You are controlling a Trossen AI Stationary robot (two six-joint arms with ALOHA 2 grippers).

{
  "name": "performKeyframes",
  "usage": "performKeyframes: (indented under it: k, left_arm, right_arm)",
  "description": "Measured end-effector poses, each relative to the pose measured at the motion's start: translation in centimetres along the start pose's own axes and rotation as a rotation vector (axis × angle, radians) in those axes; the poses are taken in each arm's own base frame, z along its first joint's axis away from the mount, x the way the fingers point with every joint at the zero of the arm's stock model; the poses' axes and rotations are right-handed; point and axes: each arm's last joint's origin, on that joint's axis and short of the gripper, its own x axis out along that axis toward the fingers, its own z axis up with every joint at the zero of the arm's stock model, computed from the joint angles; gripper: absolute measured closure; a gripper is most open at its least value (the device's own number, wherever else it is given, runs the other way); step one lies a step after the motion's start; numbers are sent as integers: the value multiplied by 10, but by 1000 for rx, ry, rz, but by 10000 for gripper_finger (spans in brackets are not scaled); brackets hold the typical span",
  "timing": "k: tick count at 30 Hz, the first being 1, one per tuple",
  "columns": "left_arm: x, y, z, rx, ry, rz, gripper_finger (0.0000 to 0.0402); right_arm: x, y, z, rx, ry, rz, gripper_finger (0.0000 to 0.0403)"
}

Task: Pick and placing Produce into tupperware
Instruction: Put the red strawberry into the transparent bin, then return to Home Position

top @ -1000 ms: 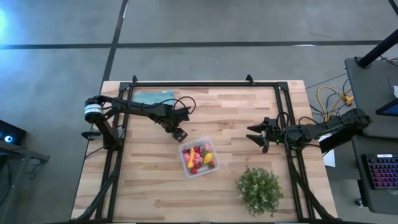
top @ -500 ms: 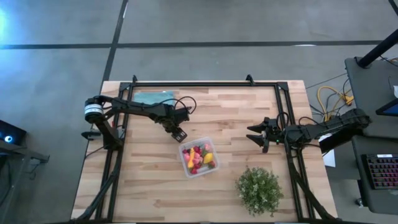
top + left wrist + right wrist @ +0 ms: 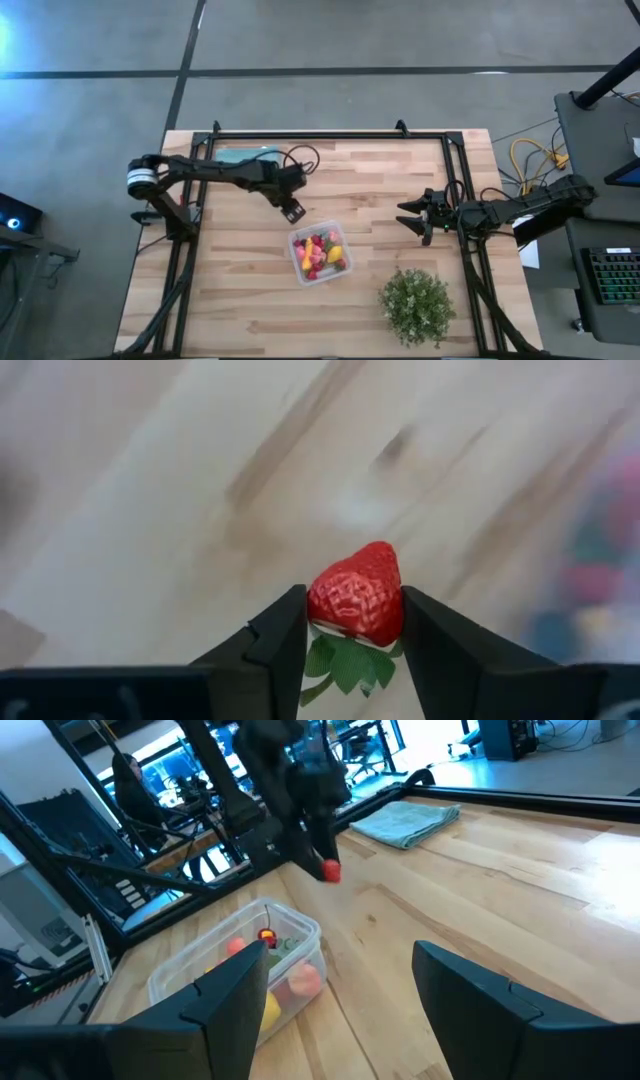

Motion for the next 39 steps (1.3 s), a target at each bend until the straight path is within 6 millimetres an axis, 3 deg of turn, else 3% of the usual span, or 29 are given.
performKeyframes:
  k: [3,8,12,18,27,34,39]
  left_arm:
    - [-23,-7,7,21,-62,-91,273]
    - [-51,-35,8,148,-61,-417,274]
    - [-50,-57,-5,197,0,-491,270]
    - [-37,-78,-16,164,66,-494,232]
    - [-43,-80,-9,191,-13,-494,171]
    - [-77,-79,-4,265,-113,-500,169]
    - [-111,-67,-13,253,-245,-472,169]
  right_arm:
    - [0,0,0,0,0,0,163]
    - [0,0,0,0,0,0,163]
    - [0,0,0,0,0,0,163]
    - [0,0,0,0,0,0,163]
    - [0,0,0,0,0,0,163]
    - [0,0,0,0,0,0,163]
    - [0,0,0,0,0,0,163]
